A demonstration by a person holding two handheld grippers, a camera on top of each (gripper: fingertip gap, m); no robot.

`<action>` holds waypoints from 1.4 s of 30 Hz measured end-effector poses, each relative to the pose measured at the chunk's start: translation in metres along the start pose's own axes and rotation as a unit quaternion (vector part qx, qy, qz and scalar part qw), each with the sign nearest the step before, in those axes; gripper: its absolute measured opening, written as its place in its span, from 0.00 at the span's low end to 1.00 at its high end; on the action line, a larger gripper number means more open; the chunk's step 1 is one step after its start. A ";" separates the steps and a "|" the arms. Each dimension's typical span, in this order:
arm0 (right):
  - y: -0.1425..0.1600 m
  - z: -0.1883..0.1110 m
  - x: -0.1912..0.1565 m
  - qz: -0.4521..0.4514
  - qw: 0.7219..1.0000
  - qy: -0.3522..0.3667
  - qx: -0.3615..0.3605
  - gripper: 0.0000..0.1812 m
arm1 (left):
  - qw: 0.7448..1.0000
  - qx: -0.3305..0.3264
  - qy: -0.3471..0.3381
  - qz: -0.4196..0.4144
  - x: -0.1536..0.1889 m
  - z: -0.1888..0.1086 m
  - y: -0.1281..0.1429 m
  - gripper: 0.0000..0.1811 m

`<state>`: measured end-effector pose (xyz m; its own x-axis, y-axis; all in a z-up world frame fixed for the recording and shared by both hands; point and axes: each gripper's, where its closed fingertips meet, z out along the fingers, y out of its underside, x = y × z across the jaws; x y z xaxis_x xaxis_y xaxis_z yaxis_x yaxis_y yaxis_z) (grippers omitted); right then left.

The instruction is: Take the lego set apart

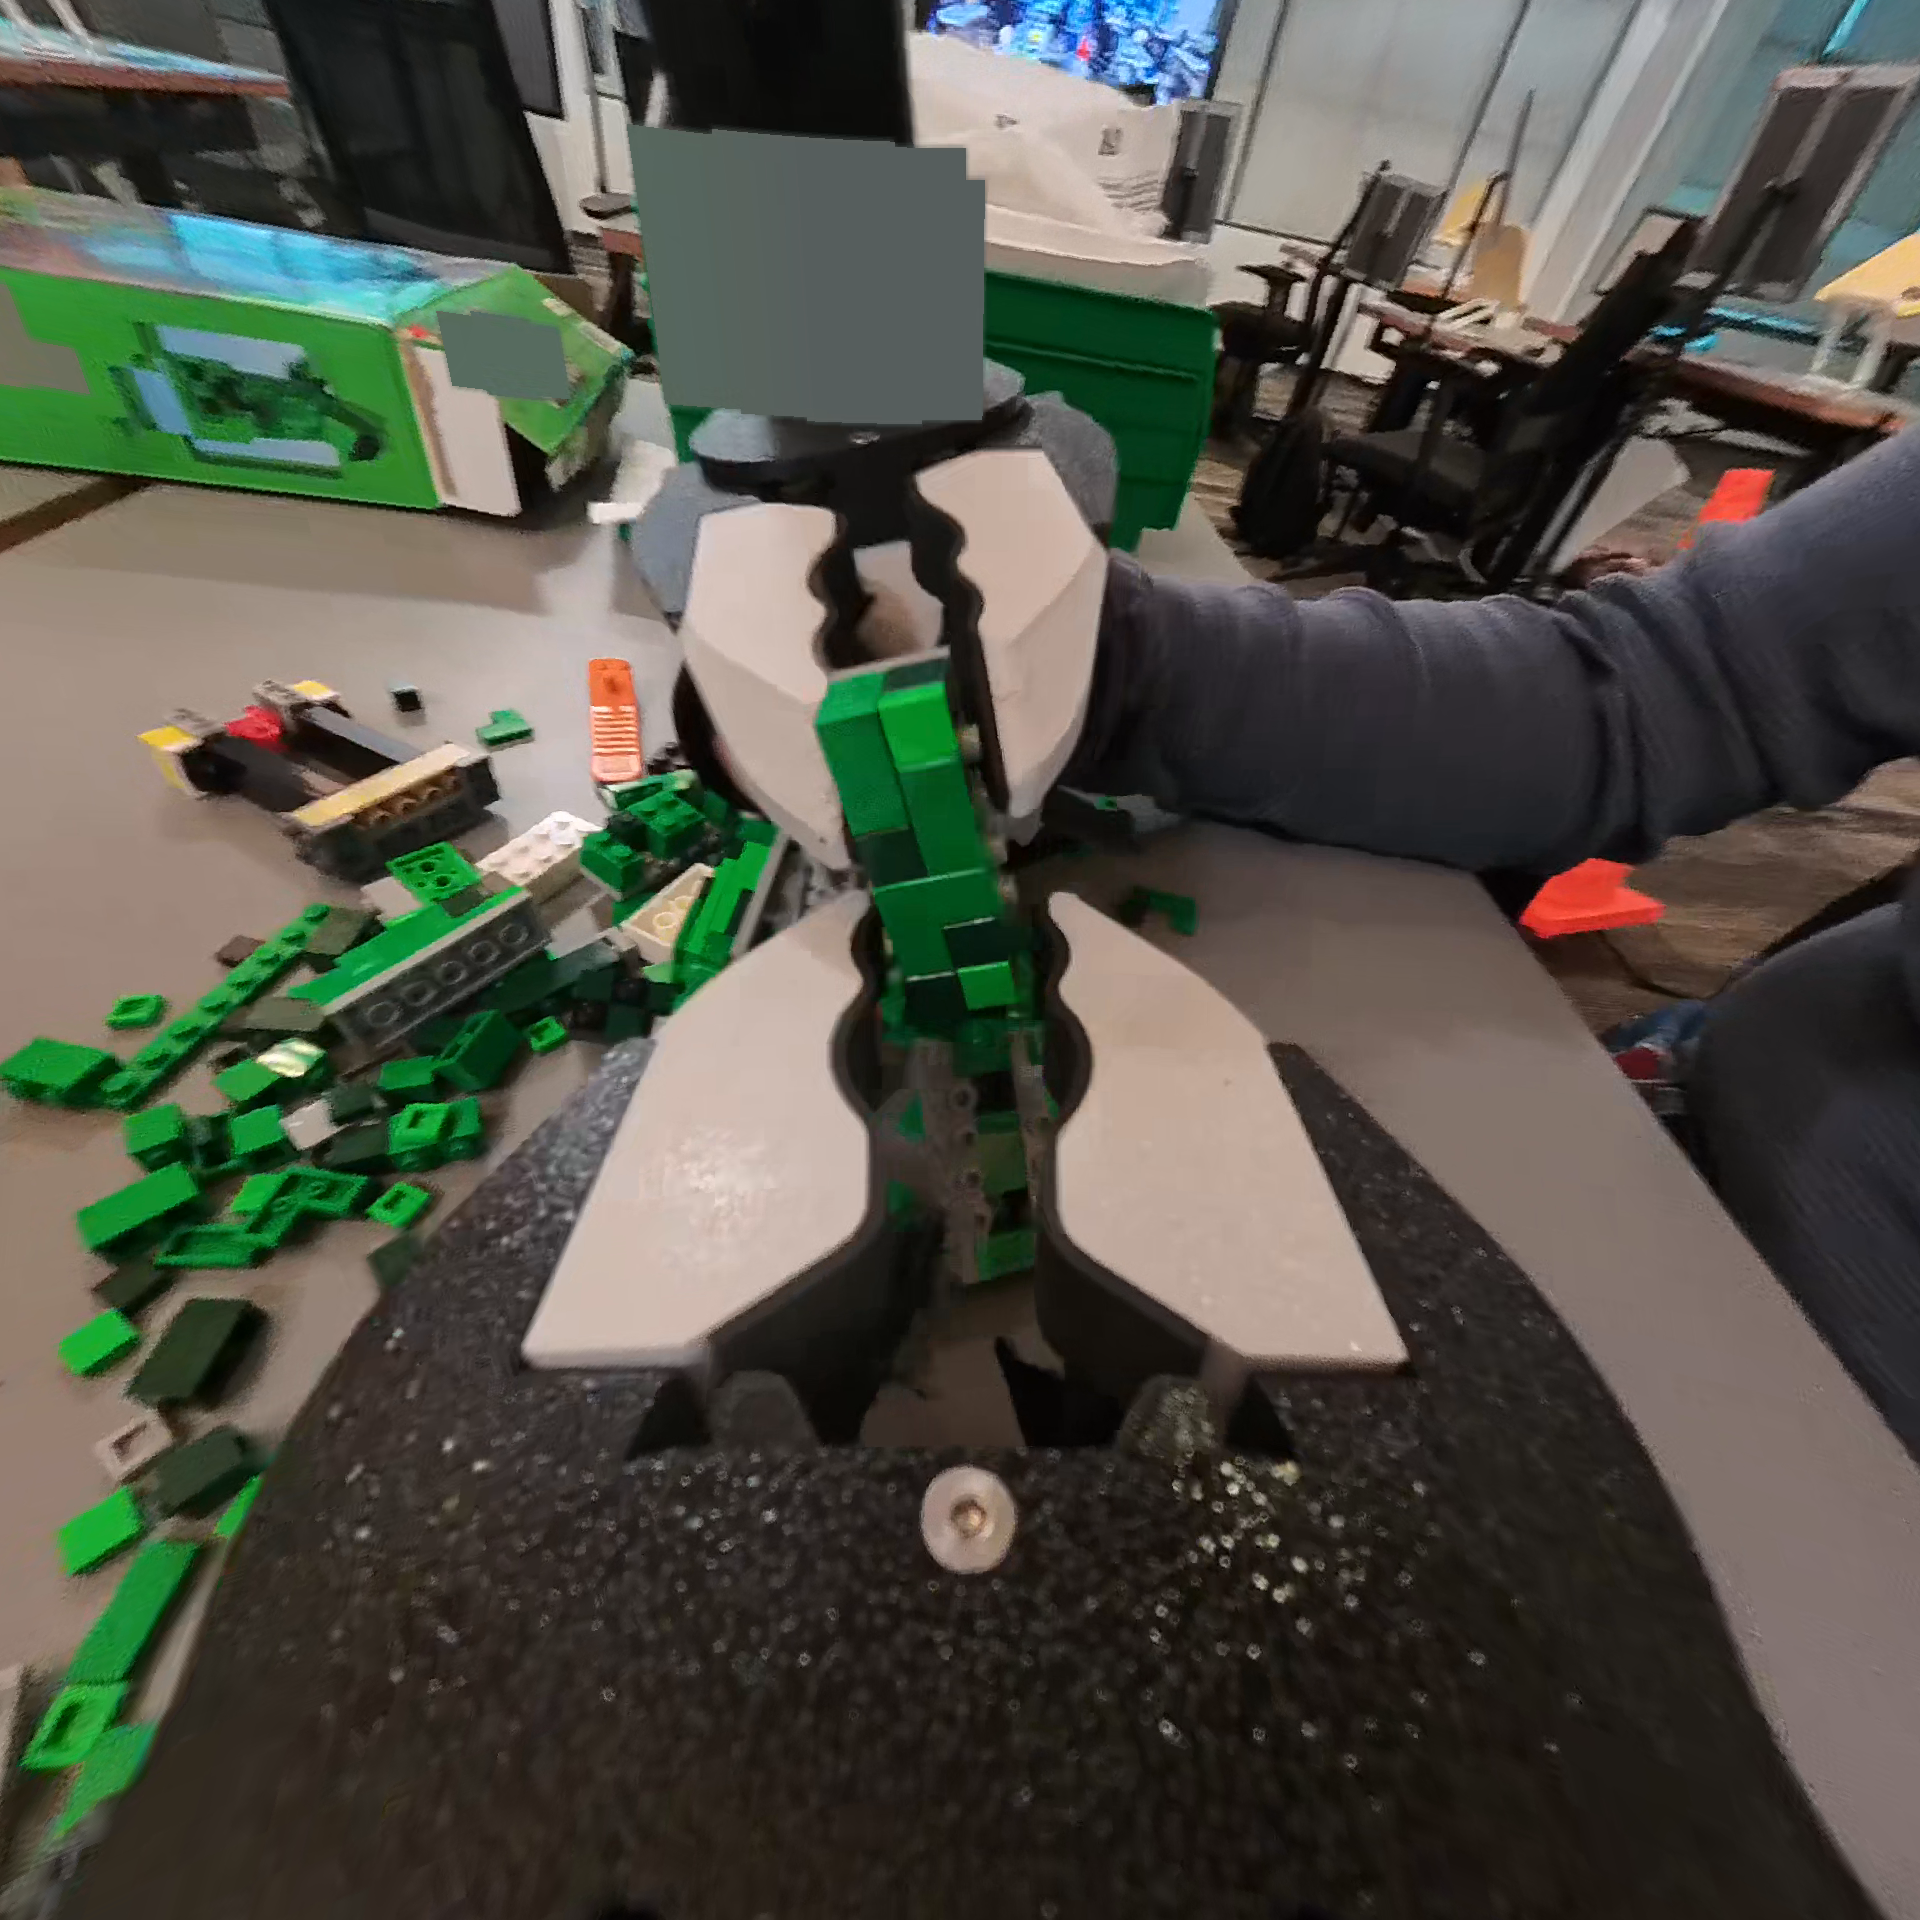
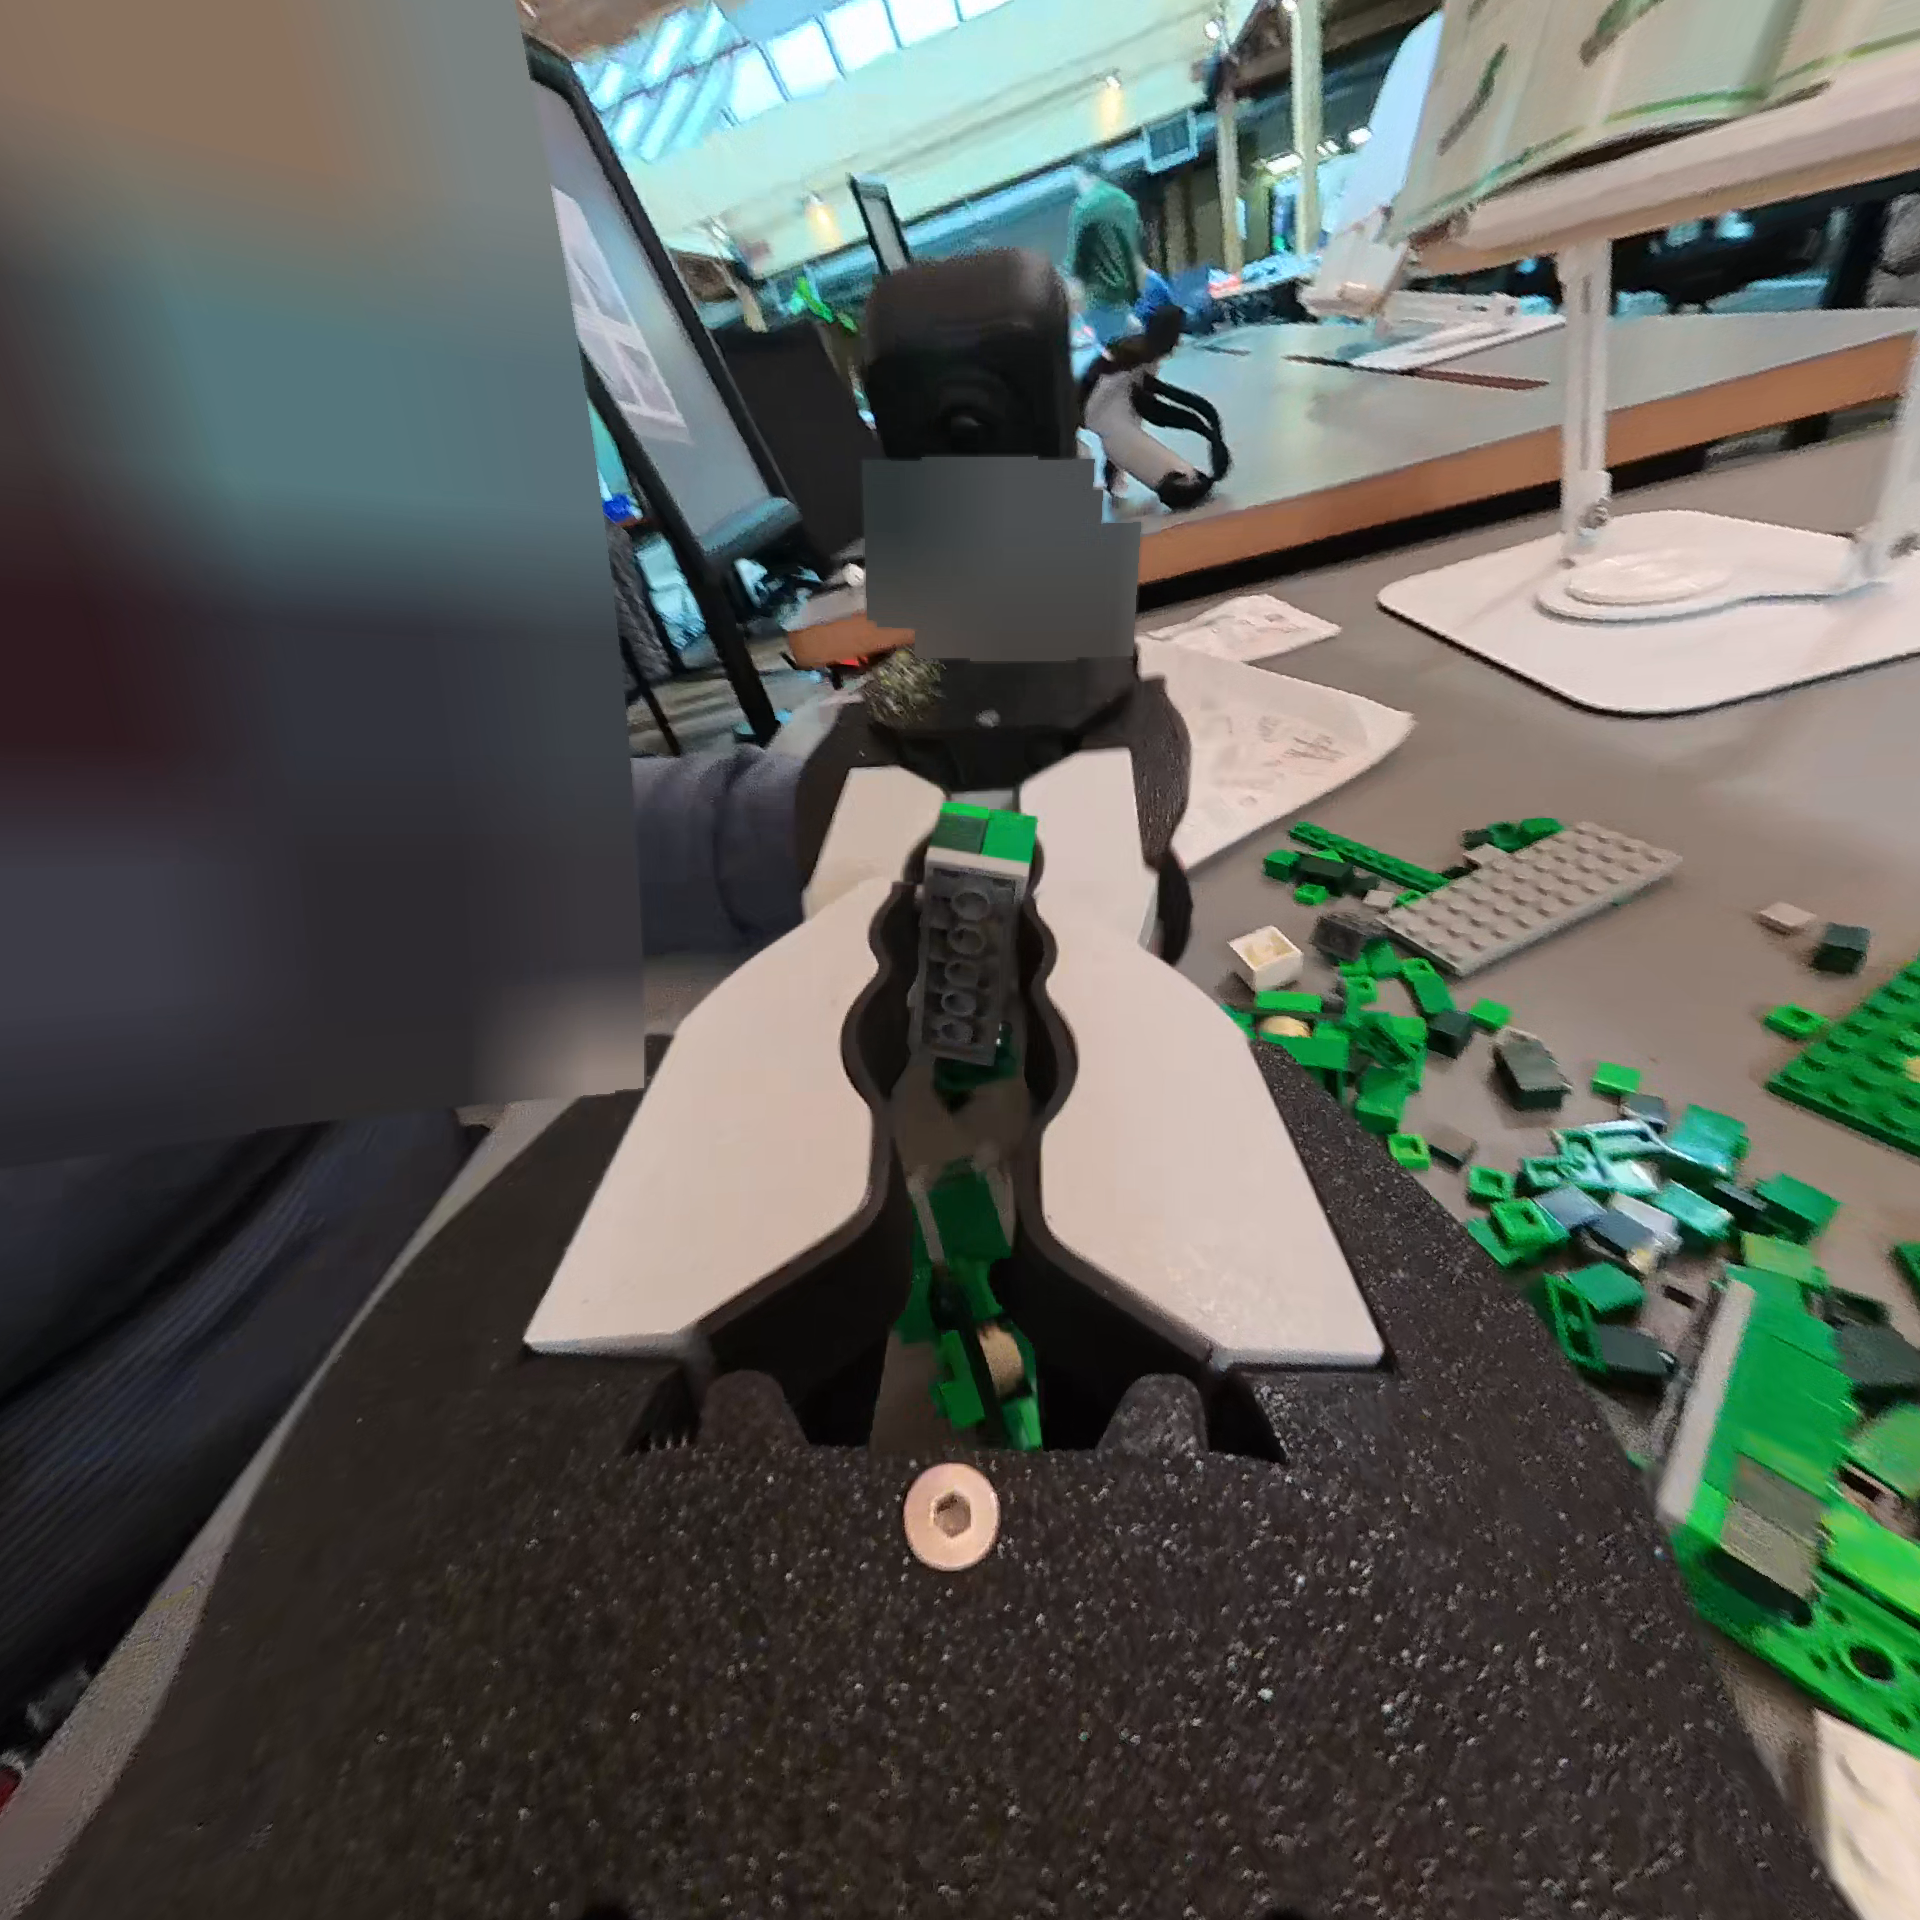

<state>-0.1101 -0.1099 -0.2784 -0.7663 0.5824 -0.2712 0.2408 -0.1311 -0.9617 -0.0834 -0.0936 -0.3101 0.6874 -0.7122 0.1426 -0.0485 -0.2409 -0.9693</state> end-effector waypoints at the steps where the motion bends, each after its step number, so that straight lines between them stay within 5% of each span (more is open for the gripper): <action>1: 0.002 -0.001 0.002 -0.005 1.000 0.011 -0.009 0.10 | 1.000 0.008 -0.014 0.008 -0.003 -0.002 -0.003 0.18; 7: -0.001 -0.001 -0.007 -0.017 1.000 -0.004 -0.003 0.10 | 0.999 0.032 0.011 0.014 0.005 -0.010 -0.014 0.10; 27: 0.004 0.002 -0.019 -0.040 0.996 -0.077 -0.005 0.11 | 0.989 0.044 0.125 -0.059 0.021 -0.013 -0.010 0.10; 33: -0.003 -0.003 0.013 -0.024 0.999 0.028 0.020 0.10 | 0.998 0.050 -0.025 -0.025 -0.017 -0.015 -0.011 0.10; 37: 0.002 -0.013 0.027 -0.035 0.995 0.098 -0.003 0.15 | 0.979 -0.056 -0.192 0.041 -0.057 -0.027 0.013 0.10; 42: 0.023 -0.020 0.038 -0.066 0.978 0.176 -0.094 0.23 | 0.961 -0.105 -0.228 0.119 -0.061 -0.025 0.020 0.10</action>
<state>-0.1219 -0.0741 -0.3099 -0.5541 0.8282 -0.0834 0.2836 0.0937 -0.9544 -0.1442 -0.0716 -0.3333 0.8823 -0.4124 -0.2270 -0.3556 -0.2678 -0.8955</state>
